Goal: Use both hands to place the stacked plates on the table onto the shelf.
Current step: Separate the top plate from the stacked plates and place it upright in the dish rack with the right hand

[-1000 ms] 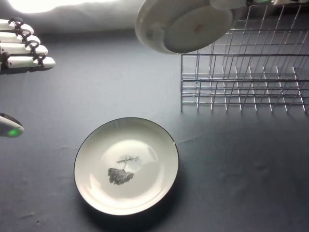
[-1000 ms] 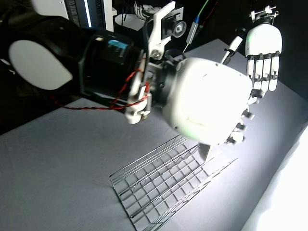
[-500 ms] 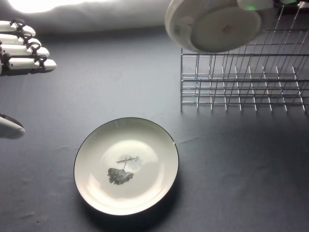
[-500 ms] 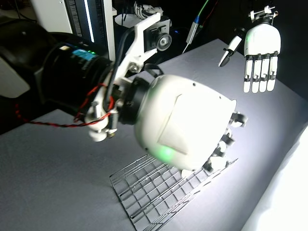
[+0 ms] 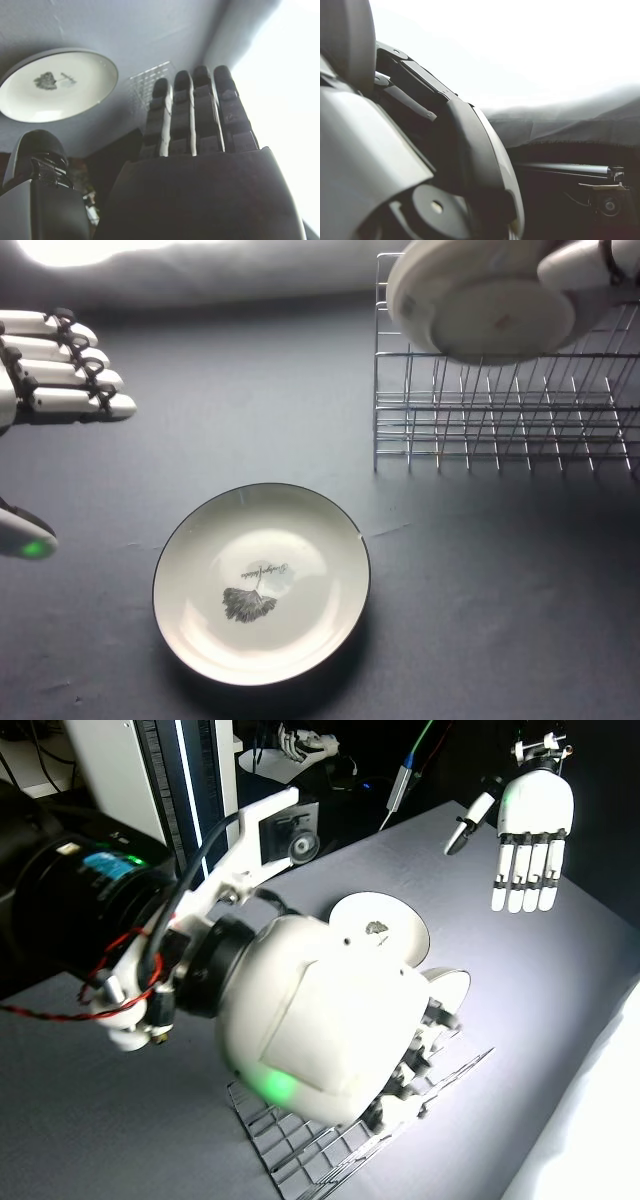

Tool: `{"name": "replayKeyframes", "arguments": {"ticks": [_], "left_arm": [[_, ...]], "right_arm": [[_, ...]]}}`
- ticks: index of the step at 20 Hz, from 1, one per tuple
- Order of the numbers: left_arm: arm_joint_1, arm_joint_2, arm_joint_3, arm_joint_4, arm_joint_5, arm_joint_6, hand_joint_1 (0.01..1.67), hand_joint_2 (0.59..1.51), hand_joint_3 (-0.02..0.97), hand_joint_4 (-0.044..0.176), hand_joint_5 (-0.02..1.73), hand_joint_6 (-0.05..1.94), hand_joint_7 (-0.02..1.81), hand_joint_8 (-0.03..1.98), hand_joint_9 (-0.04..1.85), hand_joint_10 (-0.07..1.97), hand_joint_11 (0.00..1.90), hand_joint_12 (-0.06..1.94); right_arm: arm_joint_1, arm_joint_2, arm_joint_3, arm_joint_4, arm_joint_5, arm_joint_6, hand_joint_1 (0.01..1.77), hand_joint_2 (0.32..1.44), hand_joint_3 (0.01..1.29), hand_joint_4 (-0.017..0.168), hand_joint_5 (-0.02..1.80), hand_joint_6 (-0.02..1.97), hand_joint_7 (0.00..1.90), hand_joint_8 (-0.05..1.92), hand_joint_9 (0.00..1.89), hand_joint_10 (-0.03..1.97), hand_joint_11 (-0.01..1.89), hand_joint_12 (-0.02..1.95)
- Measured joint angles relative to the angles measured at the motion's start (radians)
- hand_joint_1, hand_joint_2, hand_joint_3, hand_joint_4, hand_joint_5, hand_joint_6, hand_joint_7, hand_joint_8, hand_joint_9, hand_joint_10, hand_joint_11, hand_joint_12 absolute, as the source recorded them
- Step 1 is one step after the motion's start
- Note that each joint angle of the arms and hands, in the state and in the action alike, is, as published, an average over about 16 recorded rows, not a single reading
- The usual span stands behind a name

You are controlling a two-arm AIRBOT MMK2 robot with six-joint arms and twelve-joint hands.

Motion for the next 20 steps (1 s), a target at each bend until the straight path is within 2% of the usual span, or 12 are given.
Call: {"name": "replayKeyframes", "arguments": {"ticks": [5,11,17,20], "left_arm": [[0.007,-0.009,0.022,0.032,-0.084,-0.078,0.02,1.031,0.011,0.000,0.16,0.01,0.17,0.00,0.15,0.01,0.02,0.24],[0.019,-0.023,0.055,0.066,-0.222,-0.161,0.02,1.033,0.011,0.000,0.15,0.01,0.17,0.00,0.15,0.01,0.03,0.23],[0.041,-0.034,0.074,0.091,-0.343,-0.205,0.02,1.034,0.012,0.000,0.15,0.01,0.17,0.00,0.15,0.01,0.02,0.23],[0.053,-0.037,0.075,0.101,-0.387,-0.218,0.02,1.036,0.011,0.000,0.15,0.01,0.18,0.00,0.16,0.01,0.02,0.26]], "right_arm": [[-0.041,0.009,0.004,0.003,0.027,-0.021,1.26,1.05,0.01,-0.006,0.92,0.97,1.08,0.90,1.02,0.83,0.65,1.50],[-0.084,0.008,0.024,0.007,0.047,-0.035,1.26,1.05,0.01,-0.006,0.91,0.96,1.07,0.92,1.00,0.90,0.65,1.51],[-0.120,0.003,0.047,0.010,0.057,-0.038,1.26,1.05,0.01,-0.007,0.89,0.96,1.06,0.93,1.01,0.86,0.66,1.48],[-0.134,0.001,0.055,0.010,0.063,-0.039,1.26,1.05,0.01,-0.008,0.87,0.97,1.05,0.94,1.00,0.92,0.66,1.48]]}}
